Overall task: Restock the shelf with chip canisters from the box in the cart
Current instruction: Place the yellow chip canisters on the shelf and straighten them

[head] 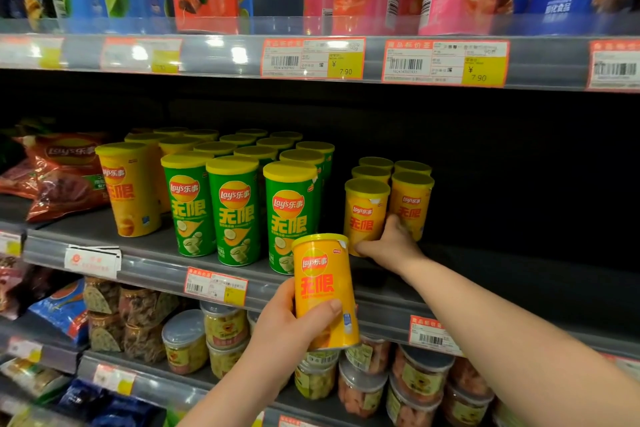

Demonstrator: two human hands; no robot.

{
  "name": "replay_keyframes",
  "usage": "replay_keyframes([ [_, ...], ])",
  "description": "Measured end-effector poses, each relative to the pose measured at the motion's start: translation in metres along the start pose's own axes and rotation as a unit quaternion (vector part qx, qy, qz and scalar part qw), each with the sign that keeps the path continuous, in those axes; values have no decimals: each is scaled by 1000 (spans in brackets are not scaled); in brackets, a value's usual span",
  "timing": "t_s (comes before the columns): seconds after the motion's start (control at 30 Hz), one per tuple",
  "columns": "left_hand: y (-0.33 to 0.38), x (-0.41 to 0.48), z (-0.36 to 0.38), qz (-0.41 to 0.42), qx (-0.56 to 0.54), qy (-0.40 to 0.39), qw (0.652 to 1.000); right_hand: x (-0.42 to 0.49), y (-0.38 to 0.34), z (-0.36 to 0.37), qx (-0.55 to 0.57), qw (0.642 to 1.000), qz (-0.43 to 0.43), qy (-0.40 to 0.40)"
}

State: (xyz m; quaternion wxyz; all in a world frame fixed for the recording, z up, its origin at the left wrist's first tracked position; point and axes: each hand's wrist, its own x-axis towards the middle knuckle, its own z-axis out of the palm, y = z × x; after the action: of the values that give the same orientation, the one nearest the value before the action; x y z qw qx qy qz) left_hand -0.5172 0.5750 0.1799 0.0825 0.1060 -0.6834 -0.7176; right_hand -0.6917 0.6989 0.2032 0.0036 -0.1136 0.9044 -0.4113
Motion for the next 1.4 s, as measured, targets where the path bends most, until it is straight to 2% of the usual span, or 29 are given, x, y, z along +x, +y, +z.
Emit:
replay_keyframes([
  [0.23, 1, 1, 3, 5, 7, -1, 1000, 3, 0, 0, 5, 1000, 4, 12],
  [0.47, 10, 8, 12, 40, 27, -14, 999, -12, 2, -18, 84, 996, 3, 14],
  [0.53, 15, 13, 18, 60, 40, -16, 997, -23, 0, -28, 123, 992, -16, -14],
  [0.63, 20, 21, 30, 101, 69, -14, 992, -45, 1, -42, 253, 957, -42, -136],
  [0.7, 23, 27, 39, 143, 109, -11, 984, -58, 1, -49, 263, 944, -65, -187],
  [0.77, 26, 35, 49, 185, 155, -17, 970, -65, 1, -54, 241, 950, -84, -179],
  [0.83, 24, 43, 56, 213, 195, -40, 957, -66, 5, -62, 217, 963, -90, -131],
  [0.93, 13, 58, 57, 227, 333, -49, 914, -61, 13, -71, 193, 976, -77, -64],
  [0.97, 9, 62, 55, 226, 408, -40, 884, -57, 17, -73, 182, 981, -61, -38],
  [1.07, 1, 64, 48, 243, 633, -35, 734, -44, 25, -75, 146, 989, -7, 28],
  [1.1, -2, 65, 47, 247, 669, -46, 699, -40, 27, -74, 133, 990, -2, 35],
  [1.13, -4, 65, 47, 252, 685, -50, 682, -36, 29, -72, 123, 992, -2, 34],
  [1.27, -5, 67, 46, 256, 689, -47, 677, -29, 34, -62, 73, 997, 0, 1],
  [1.4, -7, 67, 46, 262, 692, -40, 672, -22, 37, -58, 54, 998, 7, 20],
])
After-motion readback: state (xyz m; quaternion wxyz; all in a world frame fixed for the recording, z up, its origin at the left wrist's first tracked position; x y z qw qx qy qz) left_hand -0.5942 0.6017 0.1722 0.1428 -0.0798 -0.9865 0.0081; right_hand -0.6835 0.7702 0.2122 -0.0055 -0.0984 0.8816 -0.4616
